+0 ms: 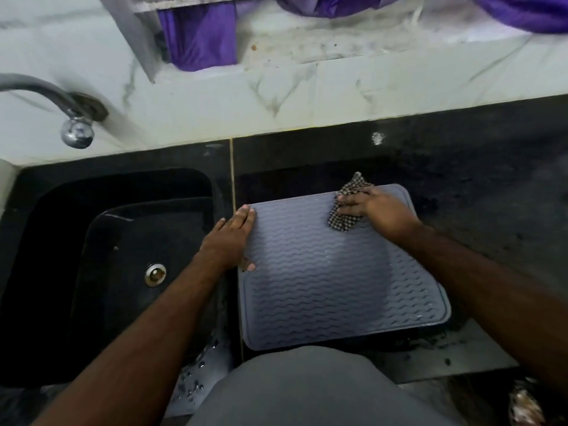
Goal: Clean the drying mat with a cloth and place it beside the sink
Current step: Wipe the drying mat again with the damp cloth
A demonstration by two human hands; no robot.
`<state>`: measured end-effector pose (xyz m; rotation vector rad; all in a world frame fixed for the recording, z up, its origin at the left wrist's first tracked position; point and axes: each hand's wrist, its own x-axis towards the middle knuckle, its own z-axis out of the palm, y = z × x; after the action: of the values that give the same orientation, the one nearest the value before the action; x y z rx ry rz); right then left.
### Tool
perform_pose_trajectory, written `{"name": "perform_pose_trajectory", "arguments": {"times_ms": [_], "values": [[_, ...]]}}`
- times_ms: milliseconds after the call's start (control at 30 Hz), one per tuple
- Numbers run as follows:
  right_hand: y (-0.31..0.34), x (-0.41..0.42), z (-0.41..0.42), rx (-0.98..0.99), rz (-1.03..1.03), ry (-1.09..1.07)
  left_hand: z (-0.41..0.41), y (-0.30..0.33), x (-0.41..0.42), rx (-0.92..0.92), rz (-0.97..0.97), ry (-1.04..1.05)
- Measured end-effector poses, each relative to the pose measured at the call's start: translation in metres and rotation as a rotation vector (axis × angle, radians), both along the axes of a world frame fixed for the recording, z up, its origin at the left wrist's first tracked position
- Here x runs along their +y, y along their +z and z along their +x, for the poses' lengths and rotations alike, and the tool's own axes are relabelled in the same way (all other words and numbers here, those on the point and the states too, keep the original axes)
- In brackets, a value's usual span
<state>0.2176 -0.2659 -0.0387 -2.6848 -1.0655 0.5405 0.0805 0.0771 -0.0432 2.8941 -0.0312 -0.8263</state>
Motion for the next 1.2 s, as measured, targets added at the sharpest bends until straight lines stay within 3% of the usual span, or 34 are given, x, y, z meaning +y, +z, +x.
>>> {"name": "perform_pose_trajectory", "arguments": {"times_ms": [167,333,433,667,767,900,967,1033,1200], "values": [[0.004,-0.05,-0.012,-0.106,-0.071,-0.293,-0.006,-0.006,0.007,-0.058,-0.045,0.031],[0.003,0.008,-0.047,-0.211,-0.403,-0.619,-0.012,-0.01,0.01,-0.11,-0.107,0.051],[0.005,0.055,-0.07,-0.179,-0.456,-0.693,-0.017,-0.01,0.013,-0.142,-0.16,0.072],[0.009,0.164,-0.119,-0.247,-0.44,-0.411,-0.02,-0.015,0.021,-0.143,-0.211,0.039],[0.021,0.205,-0.145,-0.173,-0.18,-0.286,-0.019,-0.015,0.025,-0.184,-0.207,0.005],[0.028,0.207,-0.163,0.105,0.15,-0.301,-0.02,-0.017,0.041,-0.223,-0.286,-0.04],[0.023,0.189,-0.162,-0.008,0.245,-0.24,-0.018,-0.018,0.047,-0.184,-0.311,-0.047],[0.012,0.172,-0.163,-0.222,0.224,-0.11,-0.015,-0.019,0.049,-0.142,-0.343,-0.036],[-0.014,0.166,-0.172,-0.217,-0.045,0.133,-0.013,-0.023,0.045,-0.165,-0.275,-0.073]]}}
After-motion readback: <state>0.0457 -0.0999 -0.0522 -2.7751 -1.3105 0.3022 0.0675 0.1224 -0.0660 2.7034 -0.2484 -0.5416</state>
